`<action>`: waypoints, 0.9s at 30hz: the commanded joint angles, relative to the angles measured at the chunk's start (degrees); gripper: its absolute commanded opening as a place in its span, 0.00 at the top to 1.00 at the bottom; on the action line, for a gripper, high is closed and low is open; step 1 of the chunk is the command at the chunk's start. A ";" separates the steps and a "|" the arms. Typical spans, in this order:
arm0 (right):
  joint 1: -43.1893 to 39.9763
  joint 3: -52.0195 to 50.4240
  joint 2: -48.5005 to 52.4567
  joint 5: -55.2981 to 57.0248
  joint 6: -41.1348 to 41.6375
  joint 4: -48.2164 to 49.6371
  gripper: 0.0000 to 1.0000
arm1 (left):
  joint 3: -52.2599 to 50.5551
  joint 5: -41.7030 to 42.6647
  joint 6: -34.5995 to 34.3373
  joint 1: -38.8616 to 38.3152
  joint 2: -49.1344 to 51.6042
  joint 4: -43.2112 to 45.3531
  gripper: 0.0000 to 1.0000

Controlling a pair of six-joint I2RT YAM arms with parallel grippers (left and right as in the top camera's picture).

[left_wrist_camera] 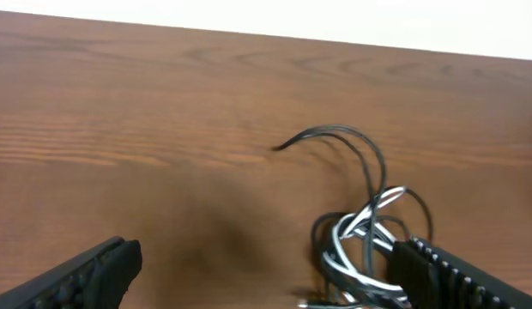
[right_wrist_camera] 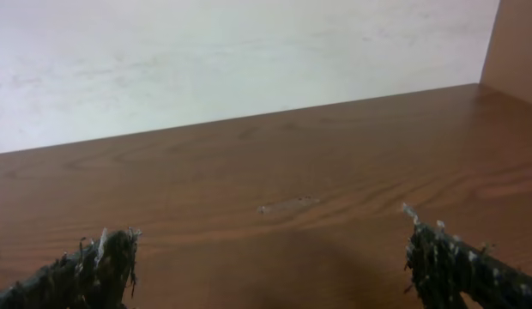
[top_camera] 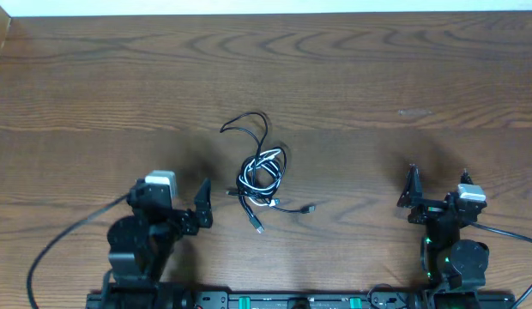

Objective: Untangle cables
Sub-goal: 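Move the left gripper forward over the tangled black and white cables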

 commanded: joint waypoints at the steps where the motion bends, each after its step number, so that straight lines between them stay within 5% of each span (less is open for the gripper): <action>1: -0.28 -0.07 -0.50 -0.11 -0.42 -0.24 0.01 | 5.70 1.81 -2.05 0.22 6.16 -1.86 0.02; 17: -0.28 -0.07 -0.50 -0.11 -0.42 -0.24 0.01 | 36.52 4.31 -5.22 -0.13 39.91 -27.96 0.02; 27: -0.28 -0.07 -0.50 -0.11 -0.42 -0.24 0.01 | 37.88 4.09 -5.20 -1.27 50.88 -27.74 0.02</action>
